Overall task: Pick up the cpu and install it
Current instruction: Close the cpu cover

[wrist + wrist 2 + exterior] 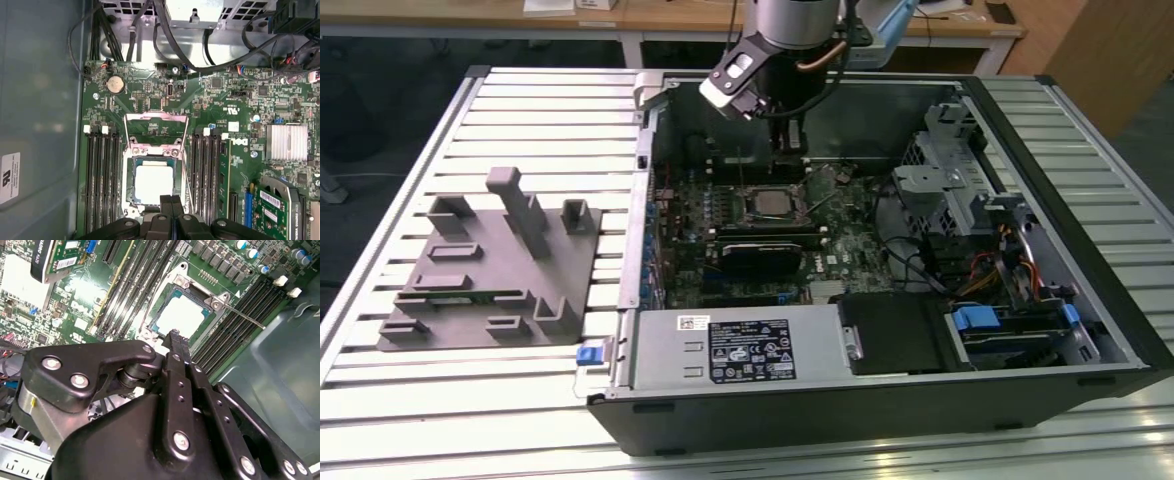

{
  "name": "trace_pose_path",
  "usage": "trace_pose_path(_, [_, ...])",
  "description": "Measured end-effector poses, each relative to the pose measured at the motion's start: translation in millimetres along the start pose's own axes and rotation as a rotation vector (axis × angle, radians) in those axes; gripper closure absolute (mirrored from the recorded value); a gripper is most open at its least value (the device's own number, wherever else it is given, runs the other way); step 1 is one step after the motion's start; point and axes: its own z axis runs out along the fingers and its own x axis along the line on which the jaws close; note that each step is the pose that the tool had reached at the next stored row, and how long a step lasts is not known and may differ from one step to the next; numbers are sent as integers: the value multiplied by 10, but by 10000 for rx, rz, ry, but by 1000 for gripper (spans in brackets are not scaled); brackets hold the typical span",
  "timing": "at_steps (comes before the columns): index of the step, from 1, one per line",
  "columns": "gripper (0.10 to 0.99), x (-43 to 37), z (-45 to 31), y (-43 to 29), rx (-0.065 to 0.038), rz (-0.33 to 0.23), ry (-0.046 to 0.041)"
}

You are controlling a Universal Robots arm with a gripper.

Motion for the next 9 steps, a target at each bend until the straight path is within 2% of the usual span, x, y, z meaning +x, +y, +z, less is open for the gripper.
trace_pose_path(9, [980,-2,7,133,-1,-2,2])
